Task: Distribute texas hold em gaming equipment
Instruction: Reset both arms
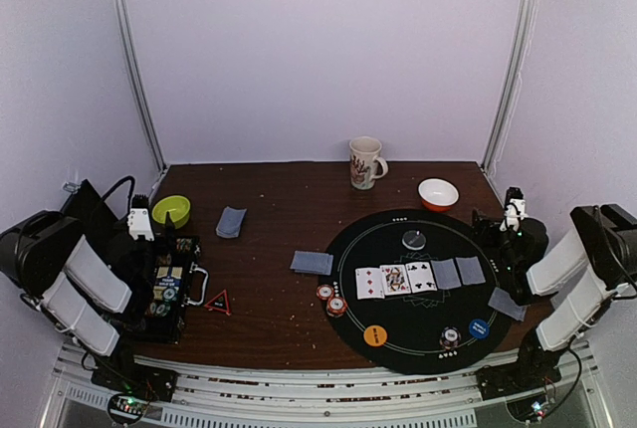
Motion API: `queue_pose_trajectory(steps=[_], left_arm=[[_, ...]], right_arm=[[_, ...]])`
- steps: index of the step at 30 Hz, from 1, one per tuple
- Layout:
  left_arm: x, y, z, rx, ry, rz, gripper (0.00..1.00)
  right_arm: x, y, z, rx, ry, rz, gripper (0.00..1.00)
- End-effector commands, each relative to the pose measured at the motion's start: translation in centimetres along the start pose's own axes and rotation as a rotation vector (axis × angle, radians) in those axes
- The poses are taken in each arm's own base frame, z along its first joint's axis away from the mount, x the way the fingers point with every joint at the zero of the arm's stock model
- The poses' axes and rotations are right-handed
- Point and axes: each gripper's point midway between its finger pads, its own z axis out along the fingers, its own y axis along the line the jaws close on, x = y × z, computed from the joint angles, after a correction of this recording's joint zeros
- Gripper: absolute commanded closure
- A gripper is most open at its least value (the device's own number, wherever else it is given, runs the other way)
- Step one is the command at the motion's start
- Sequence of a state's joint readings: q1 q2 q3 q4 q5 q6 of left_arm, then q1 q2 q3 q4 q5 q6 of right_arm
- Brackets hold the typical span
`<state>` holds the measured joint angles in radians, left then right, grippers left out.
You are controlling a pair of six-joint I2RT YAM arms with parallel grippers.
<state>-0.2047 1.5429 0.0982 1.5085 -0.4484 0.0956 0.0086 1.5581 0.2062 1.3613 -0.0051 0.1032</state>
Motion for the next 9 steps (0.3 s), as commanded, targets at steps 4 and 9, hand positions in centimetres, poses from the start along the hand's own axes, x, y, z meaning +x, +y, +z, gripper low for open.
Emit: queue_pose_trajectory(steps=[4,9], left_arm=[[-1.1,0.2,0.6,0.003,-0.066,-0.03,0.02],[-0.1,-0.2,2.1,0.009,0.001,-0.038,0.02]], right_arm=[[-0.4,0.0,0.1,-0.003,-0.014,-0.007,0.0],[-0.4,0.0,0.1,-0.003,-0.013,-0.007,0.0]])
